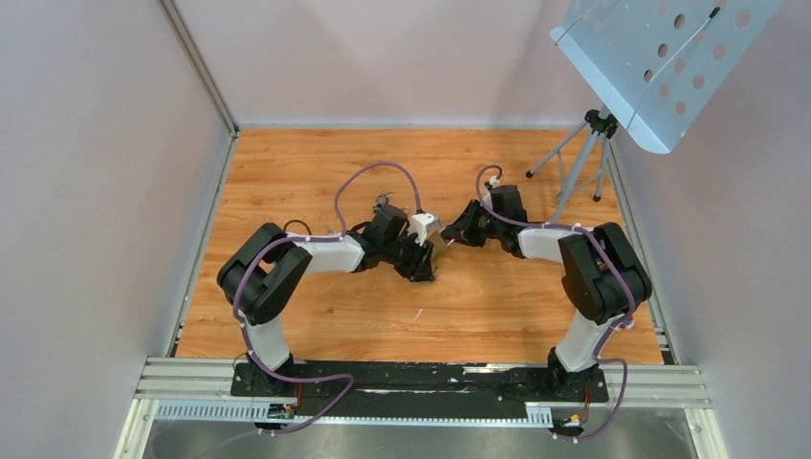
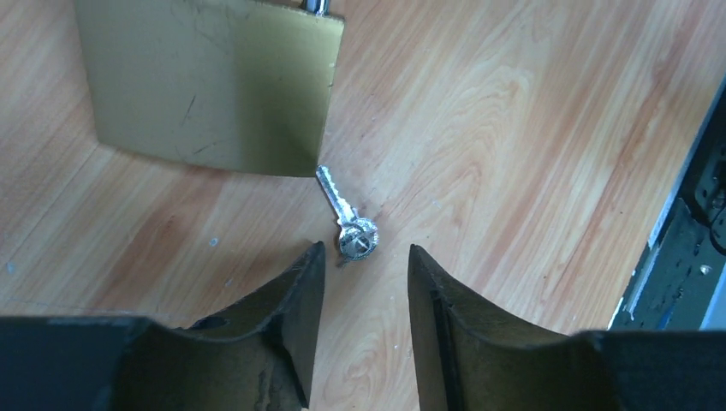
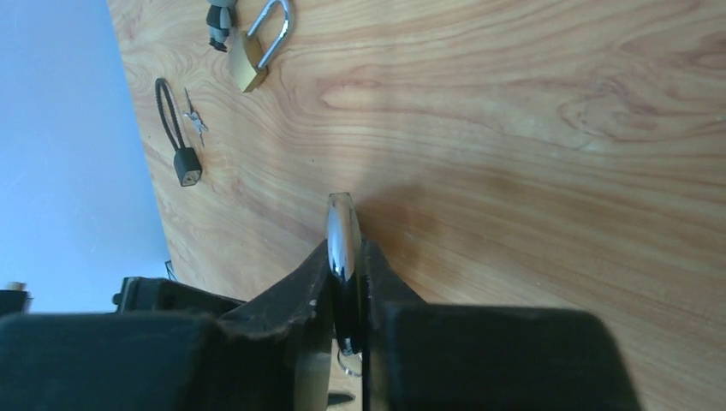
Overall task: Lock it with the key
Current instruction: Place the lock at the center of the board, then reset both arms
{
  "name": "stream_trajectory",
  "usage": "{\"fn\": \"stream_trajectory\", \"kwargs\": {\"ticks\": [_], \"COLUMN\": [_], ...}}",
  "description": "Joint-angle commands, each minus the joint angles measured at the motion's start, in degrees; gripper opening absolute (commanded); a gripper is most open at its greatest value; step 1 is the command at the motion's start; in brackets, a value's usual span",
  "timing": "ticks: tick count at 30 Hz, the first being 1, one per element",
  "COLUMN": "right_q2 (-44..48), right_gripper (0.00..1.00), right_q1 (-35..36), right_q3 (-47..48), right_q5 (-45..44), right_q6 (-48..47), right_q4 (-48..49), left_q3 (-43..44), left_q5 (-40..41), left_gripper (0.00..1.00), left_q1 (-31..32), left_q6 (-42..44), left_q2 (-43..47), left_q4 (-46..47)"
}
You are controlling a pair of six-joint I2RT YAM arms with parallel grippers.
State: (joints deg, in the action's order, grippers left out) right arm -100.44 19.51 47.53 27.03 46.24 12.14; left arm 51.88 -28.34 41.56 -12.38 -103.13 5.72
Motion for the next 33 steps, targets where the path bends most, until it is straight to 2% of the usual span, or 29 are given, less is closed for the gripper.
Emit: {"fn": "stream_trajectory", "kwargs": {"ticks": [1, 3, 5, 6, 7, 9, 12, 17, 22, 28, 33], "right_q2": [1.7, 2.5, 3.7, 4.4, 5.0, 6.6, 10.3, 17.2, 28.2, 49.4, 63.0], "right_gripper": [0.20, 0.29, 0.37, 0.39, 0.42, 0.50, 0.67, 0.90, 0.97, 1.00, 1.00], "right_q1": [0.6, 0.7, 0.7, 0.7, 0.7, 0.7, 0.7, 0.8, 0.7, 1.1, 1.1], "right_q3": [-1.7, -2.7, -3.4, -3.5, -3.5, -3.4, -2.9, -2.1, -1.6, -2.9, 1.0], "right_q5": [-2.3, -4.2, -6.0, -7.2, -8.4, -10.9, -17.0, -26.9, -38.6, -49.1, -55.8], "right_q6": [0.3, 0.1, -0.4, -0.6, -0.8, -1.1, -1.3, -1.7, 0.3, 3.2, 2.1], "right_q4": [5.0, 4.0, 2.7, 1.5, 0.1, -2.9, -9.1, -21.0, -30.3, -37.3, -43.0], "left_q3": [-0.4, -0.1, -0.1, -0.2, -0.3, -0.4, -0.5, -1.9, 0.1, 2.7, 5.6], "left_q5": [1.9, 3.1, 5.5, 7.3, 8.2, 11.6, 17.8, 30.2, 43.9, 49.0, 60.5], "left_gripper": [0.52, 0.70, 0.84, 0.87, 0.95, 0.99, 1.00, 1.00, 1.00, 1.00, 1.00], "left_q1": [0.4, 0.4, 0.4, 0.4, 0.4, 0.4, 0.3, 0.3, 0.3, 0.3, 0.3], "left_q6": [2.4, 3.0, 3.6, 4.1, 4.3, 4.5, 3.6, -1.0, -9.6, -3.4, -5.1], "left_q2": [0.3, 1.7, 4.0, 5.8, 6.7, 9.5, 14.3, 23.5, 38.6, 54.1, 62.9], "left_q4": [0.9, -0.5, -1.5, -2.3, -3.3, -4.8, -8.0, -13.4, -22.9, -32.5, -38.5]}}
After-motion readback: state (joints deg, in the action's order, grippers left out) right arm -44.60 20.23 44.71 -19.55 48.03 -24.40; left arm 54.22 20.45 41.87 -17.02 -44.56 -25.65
